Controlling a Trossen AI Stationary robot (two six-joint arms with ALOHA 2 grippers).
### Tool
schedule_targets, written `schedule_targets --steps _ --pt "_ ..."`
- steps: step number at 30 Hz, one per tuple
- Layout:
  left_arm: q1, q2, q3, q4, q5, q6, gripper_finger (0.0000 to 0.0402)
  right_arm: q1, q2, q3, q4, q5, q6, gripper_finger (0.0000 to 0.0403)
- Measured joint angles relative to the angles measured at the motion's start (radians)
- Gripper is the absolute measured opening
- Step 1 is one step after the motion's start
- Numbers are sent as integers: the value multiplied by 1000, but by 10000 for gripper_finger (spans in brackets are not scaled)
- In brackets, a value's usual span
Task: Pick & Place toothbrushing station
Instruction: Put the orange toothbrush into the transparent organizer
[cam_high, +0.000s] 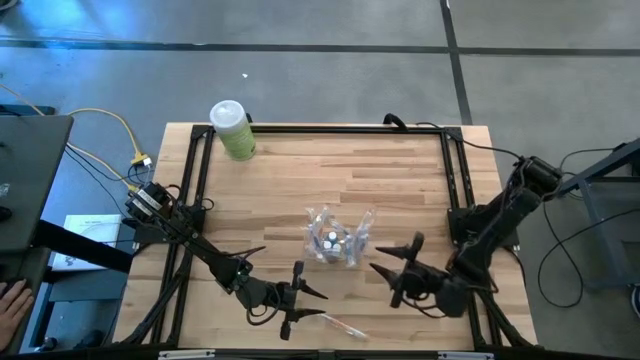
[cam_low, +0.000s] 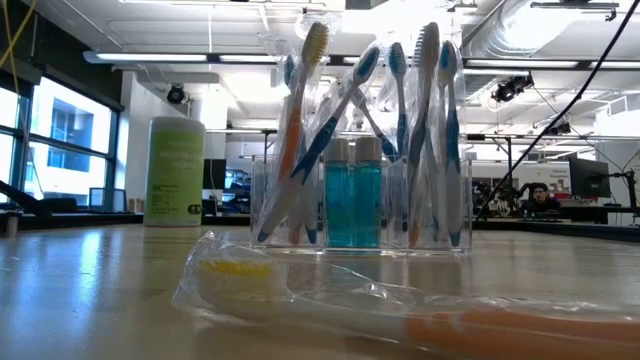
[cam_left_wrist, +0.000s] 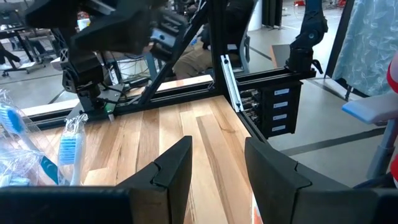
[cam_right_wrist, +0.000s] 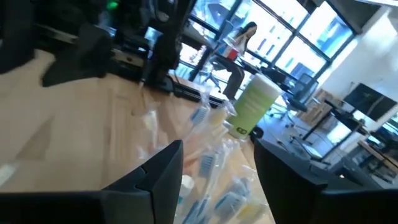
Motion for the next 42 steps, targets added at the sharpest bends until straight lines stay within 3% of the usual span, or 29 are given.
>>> schedule_targets --steps 6,11,27,34,42 --pt "-2 0 0 -1 0 -21 144 55 0 0 4 -14 -2 190" --pt "-2 0 0 -1 0 -23 144 78 0 0 4 -129 -2 190" --pt "-2 0 0 -40 0 -118 144 79 0 0 -56 -837 101 190" --pt "-2 0 0 -47 0 -132 144 75 34 0 -35 -867 192 190" --pt "-2 0 0 -52 0 -132 144 31 173 40 32 -915 233 190"
